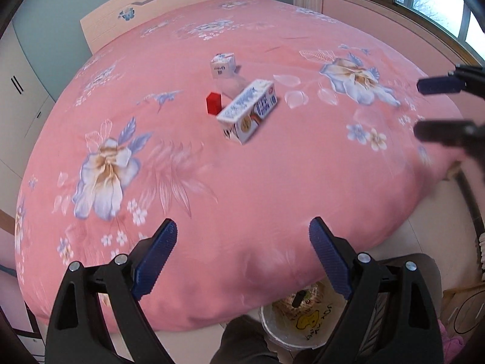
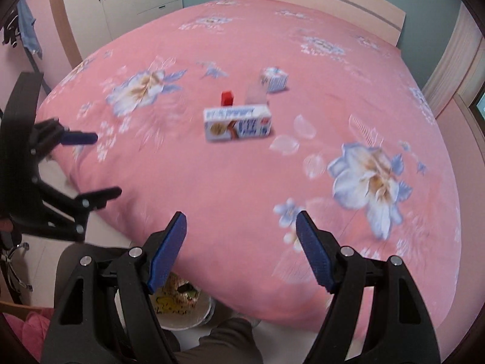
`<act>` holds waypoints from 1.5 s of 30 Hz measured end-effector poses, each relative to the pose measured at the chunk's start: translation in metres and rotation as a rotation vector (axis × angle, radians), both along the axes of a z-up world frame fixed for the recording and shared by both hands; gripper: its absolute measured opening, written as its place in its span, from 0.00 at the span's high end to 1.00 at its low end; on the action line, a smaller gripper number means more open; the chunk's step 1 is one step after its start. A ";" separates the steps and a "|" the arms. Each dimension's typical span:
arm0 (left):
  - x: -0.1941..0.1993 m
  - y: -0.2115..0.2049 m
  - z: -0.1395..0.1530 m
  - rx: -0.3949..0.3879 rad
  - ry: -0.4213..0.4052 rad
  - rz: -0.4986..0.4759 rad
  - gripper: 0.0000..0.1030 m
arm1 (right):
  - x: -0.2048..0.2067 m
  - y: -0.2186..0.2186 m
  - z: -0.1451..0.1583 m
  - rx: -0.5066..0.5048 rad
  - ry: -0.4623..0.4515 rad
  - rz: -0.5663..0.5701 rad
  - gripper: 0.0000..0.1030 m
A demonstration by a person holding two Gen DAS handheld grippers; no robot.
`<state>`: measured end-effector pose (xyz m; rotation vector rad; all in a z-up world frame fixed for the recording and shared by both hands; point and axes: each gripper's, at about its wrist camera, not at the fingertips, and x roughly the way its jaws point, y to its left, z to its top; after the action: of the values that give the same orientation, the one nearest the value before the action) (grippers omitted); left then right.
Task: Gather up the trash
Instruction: 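Move both tools back over the bed toward the milk carton and plastic cup, then grasp the white milk carton with the left tool while the right tool grasps the clear cup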
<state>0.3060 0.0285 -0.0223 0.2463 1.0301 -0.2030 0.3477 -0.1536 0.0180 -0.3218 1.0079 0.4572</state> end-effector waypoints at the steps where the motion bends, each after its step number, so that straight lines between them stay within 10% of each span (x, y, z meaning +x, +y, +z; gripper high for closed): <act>1: 0.003 0.000 0.001 0.000 -0.002 0.000 0.12 | 0.005 0.001 0.003 0.001 -0.003 0.000 0.28; 18: 0.088 0.002 -0.019 -0.036 0.034 0.003 0.12 | 0.112 0.032 0.009 0.053 -0.003 0.010 0.28; 45: 0.188 -0.007 -0.102 -0.149 0.107 -0.073 0.12 | 0.279 0.107 -0.137 0.025 0.217 -0.010 0.28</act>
<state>0.4944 0.0214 -0.1247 0.1385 1.1070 -0.3605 0.6269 -0.0470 -0.1185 -0.2477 1.2139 0.5028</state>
